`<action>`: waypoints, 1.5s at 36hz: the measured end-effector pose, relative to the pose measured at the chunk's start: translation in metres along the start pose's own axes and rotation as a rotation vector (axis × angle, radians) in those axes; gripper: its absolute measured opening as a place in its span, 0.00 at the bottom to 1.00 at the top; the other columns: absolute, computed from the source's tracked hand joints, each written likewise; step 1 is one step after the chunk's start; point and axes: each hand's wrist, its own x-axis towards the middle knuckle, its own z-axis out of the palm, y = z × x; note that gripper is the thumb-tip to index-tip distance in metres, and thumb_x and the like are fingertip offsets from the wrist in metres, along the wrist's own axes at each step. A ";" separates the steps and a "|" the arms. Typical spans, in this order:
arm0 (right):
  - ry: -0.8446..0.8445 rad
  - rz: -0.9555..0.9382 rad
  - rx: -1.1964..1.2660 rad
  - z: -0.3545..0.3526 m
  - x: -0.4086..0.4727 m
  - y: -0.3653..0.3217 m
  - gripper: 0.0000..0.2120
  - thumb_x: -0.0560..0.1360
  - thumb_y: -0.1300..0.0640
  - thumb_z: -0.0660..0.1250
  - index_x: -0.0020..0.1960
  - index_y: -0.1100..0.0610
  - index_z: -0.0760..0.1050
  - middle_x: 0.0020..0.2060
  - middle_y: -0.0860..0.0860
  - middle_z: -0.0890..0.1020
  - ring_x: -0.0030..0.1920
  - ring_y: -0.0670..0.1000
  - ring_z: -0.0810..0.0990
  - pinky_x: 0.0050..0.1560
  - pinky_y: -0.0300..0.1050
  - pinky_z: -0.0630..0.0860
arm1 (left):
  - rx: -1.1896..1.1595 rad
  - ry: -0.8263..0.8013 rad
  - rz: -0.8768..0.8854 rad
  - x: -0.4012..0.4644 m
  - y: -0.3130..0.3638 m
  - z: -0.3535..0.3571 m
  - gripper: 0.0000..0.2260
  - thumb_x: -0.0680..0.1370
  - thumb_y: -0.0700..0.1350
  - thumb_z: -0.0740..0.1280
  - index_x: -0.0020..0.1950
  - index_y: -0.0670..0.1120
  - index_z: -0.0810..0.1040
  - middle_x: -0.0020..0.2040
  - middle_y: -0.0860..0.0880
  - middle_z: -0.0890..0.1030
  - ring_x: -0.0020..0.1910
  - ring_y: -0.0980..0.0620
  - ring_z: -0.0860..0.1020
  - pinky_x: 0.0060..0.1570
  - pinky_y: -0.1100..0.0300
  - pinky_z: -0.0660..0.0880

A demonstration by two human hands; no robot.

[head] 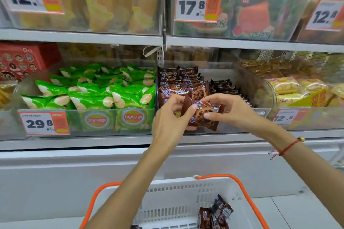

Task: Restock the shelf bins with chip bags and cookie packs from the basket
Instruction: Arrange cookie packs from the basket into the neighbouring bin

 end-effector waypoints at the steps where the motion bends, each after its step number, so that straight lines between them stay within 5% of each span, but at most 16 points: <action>1: 0.008 -0.027 -0.020 -0.005 0.004 -0.003 0.15 0.69 0.53 0.74 0.55 0.47 0.80 0.49 0.40 0.83 0.52 0.42 0.80 0.50 0.45 0.79 | 0.036 0.004 0.017 0.002 0.001 -0.003 0.07 0.72 0.58 0.70 0.47 0.60 0.75 0.46 0.60 0.82 0.50 0.60 0.80 0.52 0.52 0.77; 5: 0.134 -0.062 -0.078 -0.040 0.026 -0.003 0.14 0.70 0.59 0.74 0.56 0.53 0.80 0.49 0.47 0.84 0.52 0.56 0.80 0.53 0.49 0.77 | 0.360 0.072 0.142 0.011 -0.008 -0.023 0.20 0.72 0.58 0.71 0.62 0.57 0.72 0.59 0.59 0.74 0.60 0.57 0.70 0.56 0.61 0.68; 9: 0.170 -0.058 -0.338 -0.060 0.061 0.009 0.13 0.71 0.58 0.74 0.55 0.51 0.80 0.50 0.45 0.81 0.56 0.49 0.79 0.55 0.42 0.72 | 0.633 0.082 0.149 0.022 -0.023 -0.040 0.32 0.72 0.56 0.72 0.72 0.51 0.65 0.68 0.53 0.68 0.66 0.52 0.65 0.62 0.59 0.63; 20: 0.104 -0.006 -0.440 -0.008 0.104 0.039 0.16 0.70 0.55 0.75 0.57 0.49 0.80 0.57 0.48 0.81 0.60 0.51 0.77 0.63 0.52 0.71 | 0.756 0.040 0.127 0.023 -0.024 -0.040 0.33 0.76 0.56 0.68 0.76 0.49 0.59 0.71 0.51 0.63 0.69 0.50 0.61 0.61 0.56 0.66; 28: 0.093 -0.258 -1.048 -0.015 0.101 0.034 0.20 0.72 0.51 0.72 0.63 0.48 0.76 0.55 0.50 0.79 0.56 0.54 0.76 0.56 0.49 0.69 | 0.779 0.052 0.137 0.025 -0.026 -0.039 0.33 0.76 0.58 0.66 0.76 0.48 0.58 0.71 0.50 0.63 0.69 0.50 0.61 0.62 0.56 0.66; 38: 0.206 -0.198 -0.854 -0.005 0.097 0.038 0.18 0.72 0.50 0.73 0.61 0.45 0.78 0.54 0.47 0.83 0.54 0.48 0.80 0.51 0.43 0.75 | 0.769 0.058 0.135 0.025 -0.026 -0.037 0.33 0.76 0.57 0.67 0.76 0.48 0.58 0.71 0.50 0.64 0.68 0.49 0.61 0.63 0.56 0.65; 43: 0.169 -0.140 -0.894 -0.001 0.096 0.040 0.17 0.74 0.50 0.71 0.62 0.45 0.77 0.53 0.49 0.81 0.52 0.50 0.79 0.44 0.39 0.70 | 0.761 0.062 0.124 0.025 -0.025 -0.038 0.33 0.76 0.56 0.68 0.76 0.47 0.59 0.71 0.50 0.64 0.68 0.49 0.62 0.63 0.55 0.65; 54: -0.012 -0.069 -0.845 -0.018 0.092 0.026 0.26 0.73 0.59 0.71 0.69 0.45 0.71 0.65 0.51 0.75 0.66 0.56 0.71 0.64 0.58 0.70 | 0.693 -0.026 0.155 0.024 -0.026 -0.048 0.34 0.76 0.50 0.70 0.77 0.49 0.57 0.72 0.52 0.63 0.70 0.51 0.60 0.65 0.56 0.64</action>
